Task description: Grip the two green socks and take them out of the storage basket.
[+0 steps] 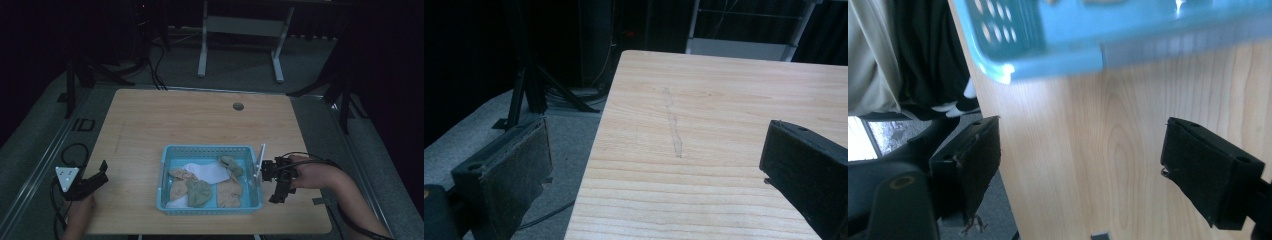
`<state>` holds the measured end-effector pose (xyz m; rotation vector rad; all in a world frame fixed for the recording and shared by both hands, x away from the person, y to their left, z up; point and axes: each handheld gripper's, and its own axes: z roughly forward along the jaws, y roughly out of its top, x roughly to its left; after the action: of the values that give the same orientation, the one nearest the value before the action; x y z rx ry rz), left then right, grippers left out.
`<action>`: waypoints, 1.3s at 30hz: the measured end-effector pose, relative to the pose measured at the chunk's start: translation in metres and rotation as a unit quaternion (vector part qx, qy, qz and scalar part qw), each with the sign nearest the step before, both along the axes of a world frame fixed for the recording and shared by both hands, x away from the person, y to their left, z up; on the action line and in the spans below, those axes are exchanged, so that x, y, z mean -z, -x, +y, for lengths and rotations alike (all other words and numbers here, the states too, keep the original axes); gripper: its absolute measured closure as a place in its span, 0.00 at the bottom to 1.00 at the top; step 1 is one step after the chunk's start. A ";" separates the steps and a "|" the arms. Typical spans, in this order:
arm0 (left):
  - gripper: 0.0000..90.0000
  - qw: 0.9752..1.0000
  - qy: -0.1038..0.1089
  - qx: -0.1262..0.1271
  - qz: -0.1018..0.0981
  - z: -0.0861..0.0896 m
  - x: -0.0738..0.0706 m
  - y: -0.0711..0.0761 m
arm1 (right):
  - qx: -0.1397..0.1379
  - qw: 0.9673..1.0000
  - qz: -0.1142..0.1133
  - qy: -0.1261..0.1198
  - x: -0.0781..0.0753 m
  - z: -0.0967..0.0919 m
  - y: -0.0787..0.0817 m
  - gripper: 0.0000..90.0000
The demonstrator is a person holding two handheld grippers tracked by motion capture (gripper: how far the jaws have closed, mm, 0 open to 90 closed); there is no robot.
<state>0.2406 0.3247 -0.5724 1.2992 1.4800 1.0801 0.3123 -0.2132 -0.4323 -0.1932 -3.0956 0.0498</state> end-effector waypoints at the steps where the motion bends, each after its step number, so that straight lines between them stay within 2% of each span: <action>1: 0.01 1.000 0.000 0.000 0.000 0.000 0.000 0.000 | 0.000 1.000 0.000 0.000 0.000 0.000 0.000 0.18; 2: 0.01 1.000 0.001 0.000 0.000 0.000 0.000 0.000 | -0.013 1.000 0.000 -0.002 -0.002 0.012 0.000 0.17; 7: 0.01 1.000 0.003 0.000 -0.001 0.000 0.000 0.000 | -0.023 1.000 0.000 -0.004 -0.001 0.031 -0.002 0.16; 12: 0.01 1.000 0.004 0.000 -0.001 0.000 0.000 0.000 | -0.031 0.999 0.011 -0.009 0.001 0.054 -0.004 0.15; 13: 0.01 1.000 0.004 0.000 -0.001 0.000 0.000 0.000 | -0.031 0.999 0.011 -0.009 0.001 0.054 -0.004 0.15; 14: 0.01 1.000 0.001 0.001 0.001 0.000 0.000 0.000 | -0.034 0.999 0.015 -0.010 0.002 0.063 -0.004 0.16; 15: 0.01 1.000 0.001 0.001 0.001 0.000 0.000 0.000 | -0.034 0.999 0.015 -0.010 0.002 0.063 -0.004 0.16; 16: 0.01 1.000 0.000 0.001 0.000 0.000 0.000 0.000 | -0.044 0.999 0.017 -0.010 0.004 0.072 -0.004 0.16; 19: 0.01 1.000 -0.001 0.001 0.000 0.000 0.000 0.000 | -0.053 0.998 0.019 -0.011 0.006 0.081 -0.003 0.16; 20: 0.01 1.000 0.000 0.002 0.000 0.000 0.000 0.000 | -0.067 0.998 0.010 -0.011 0.009 0.090 -0.001 0.18; 23: 0.01 1.000 0.002 0.002 -0.001 0.000 0.000 0.000 | -0.077 0.997 0.013 -0.009 0.012 0.099 0.000 0.17; 26: 0.01 1.000 0.004 0.003 -0.002 0.000 0.000 0.000 | -0.091 0.996 0.005 -0.004 0.019 0.117 0.002 0.17; 27: 0.01 1.000 0.004 0.003 -0.002 0.000 0.000 0.000 | -0.091 0.996 0.005 -0.004 0.019 0.117 0.002 0.17; 30: 0.01 1.000 0.003 0.003 -0.001 0.000 0.000 0.000 | -0.113 0.994 0.001 -0.009 0.024 0.136 0.006 0.17; 31: 0.01 1.000 0.003 0.003 -0.001 0.000 0.000 0.000 | -0.113 0.994 0.001 -0.009 0.024 0.136 0.006 0.17; 32: 0.01 1.000 0.003 0.004 -0.001 0.000 0.000 0.000 | -0.126 0.992 0.000 -0.010 0.027 0.147 0.008 0.17; 33: 0.01 1.000 0.003 0.004 -0.001 0.000 0.000 0.000 | -0.126 0.992 0.000 -0.010 0.027 0.147 0.008 0.17; 36: 0.01 1.000 0.005 0.005 -0.002 0.001 0.000 0.000 | -0.137 0.990 0.003 -0.008 0.031 0.166 0.011 0.17; 39: 0.01 1.000 0.005 0.005 -0.002 0.001 0.000 0.000 | -0.144 0.990 0.001 -0.007 0.032 0.174 0.012 0.18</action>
<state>0.2408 0.3256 -0.5723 1.2948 1.4727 1.0664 0.3006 -0.0391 -0.4643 0.2548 -3.0931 0.0380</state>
